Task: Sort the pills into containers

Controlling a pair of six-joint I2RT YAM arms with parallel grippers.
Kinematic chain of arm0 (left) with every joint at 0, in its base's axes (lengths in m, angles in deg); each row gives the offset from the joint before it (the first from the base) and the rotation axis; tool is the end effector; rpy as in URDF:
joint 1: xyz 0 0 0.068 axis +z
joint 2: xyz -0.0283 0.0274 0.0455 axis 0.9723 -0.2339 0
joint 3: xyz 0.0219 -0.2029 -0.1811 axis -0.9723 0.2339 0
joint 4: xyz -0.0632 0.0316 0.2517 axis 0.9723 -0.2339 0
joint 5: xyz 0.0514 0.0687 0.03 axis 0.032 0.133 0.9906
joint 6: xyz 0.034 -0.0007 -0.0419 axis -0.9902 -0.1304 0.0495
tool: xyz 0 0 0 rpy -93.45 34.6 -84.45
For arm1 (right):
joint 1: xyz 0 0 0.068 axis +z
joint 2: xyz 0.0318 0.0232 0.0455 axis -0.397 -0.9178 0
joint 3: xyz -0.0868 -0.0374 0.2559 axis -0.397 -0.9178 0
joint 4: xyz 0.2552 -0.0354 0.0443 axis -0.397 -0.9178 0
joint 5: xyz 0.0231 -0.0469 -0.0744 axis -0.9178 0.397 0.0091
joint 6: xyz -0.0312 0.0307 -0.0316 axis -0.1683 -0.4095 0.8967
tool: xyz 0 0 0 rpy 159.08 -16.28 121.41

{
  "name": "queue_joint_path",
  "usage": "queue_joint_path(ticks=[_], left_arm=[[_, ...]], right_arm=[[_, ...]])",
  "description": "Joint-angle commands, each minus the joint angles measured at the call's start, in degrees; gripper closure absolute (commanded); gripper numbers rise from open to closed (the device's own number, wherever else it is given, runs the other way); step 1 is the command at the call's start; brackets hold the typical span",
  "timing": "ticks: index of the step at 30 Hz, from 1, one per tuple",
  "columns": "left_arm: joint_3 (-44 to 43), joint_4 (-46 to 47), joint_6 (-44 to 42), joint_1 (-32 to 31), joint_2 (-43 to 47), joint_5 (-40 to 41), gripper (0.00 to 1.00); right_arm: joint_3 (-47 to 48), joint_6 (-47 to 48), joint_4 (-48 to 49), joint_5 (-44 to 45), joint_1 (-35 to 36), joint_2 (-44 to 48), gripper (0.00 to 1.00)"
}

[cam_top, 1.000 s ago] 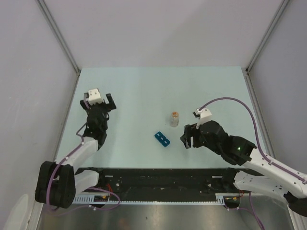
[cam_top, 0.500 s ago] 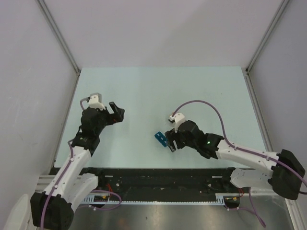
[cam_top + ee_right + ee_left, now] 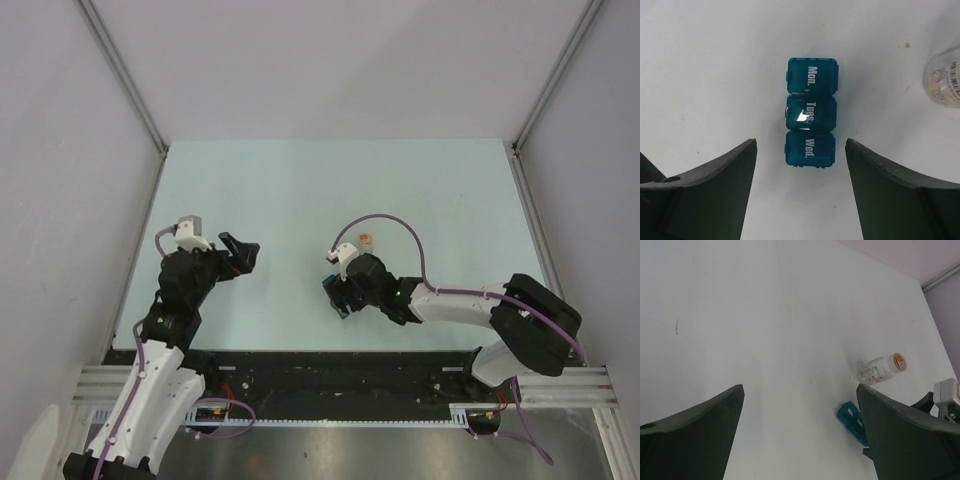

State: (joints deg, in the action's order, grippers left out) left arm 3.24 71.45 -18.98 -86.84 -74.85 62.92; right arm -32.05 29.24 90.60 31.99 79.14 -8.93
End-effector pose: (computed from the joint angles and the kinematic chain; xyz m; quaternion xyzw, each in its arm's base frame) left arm 0.1474 -0.0305 0.2606 -0.0972 0.7843 -0.2442 0.5620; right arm 0.1688 0.2418 0.1752 -0.3424 0.8417 0.1834 0.3750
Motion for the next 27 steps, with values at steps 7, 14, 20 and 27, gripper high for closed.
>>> queue_joint_path(ticks=[7,14,20,27], left_arm=[[-2.3,-3.9,3.7,-0.1,-2.6,-0.8,0.00],[-3.3,-6.9,3.2,-0.1,-3.4,-1.8,0.00],[-3.6,-7.5,3.1,-0.1,-2.8,-3.6,0.00],[-6.2,-7.4,8.1,-0.4,-2.6,-14.9,0.00]], right_arm=[[1.8,1.8,5.5,0.4,-0.2,-5.8,0.32],[2.2,2.0,3.8,2.0,0.0,-6.8,0.53],[2.4,1.7,2.3,1.2,0.1,-5.0,0.83],[2.6,1.9,-5.4,-1.3,3.5,10.1,0.94]])
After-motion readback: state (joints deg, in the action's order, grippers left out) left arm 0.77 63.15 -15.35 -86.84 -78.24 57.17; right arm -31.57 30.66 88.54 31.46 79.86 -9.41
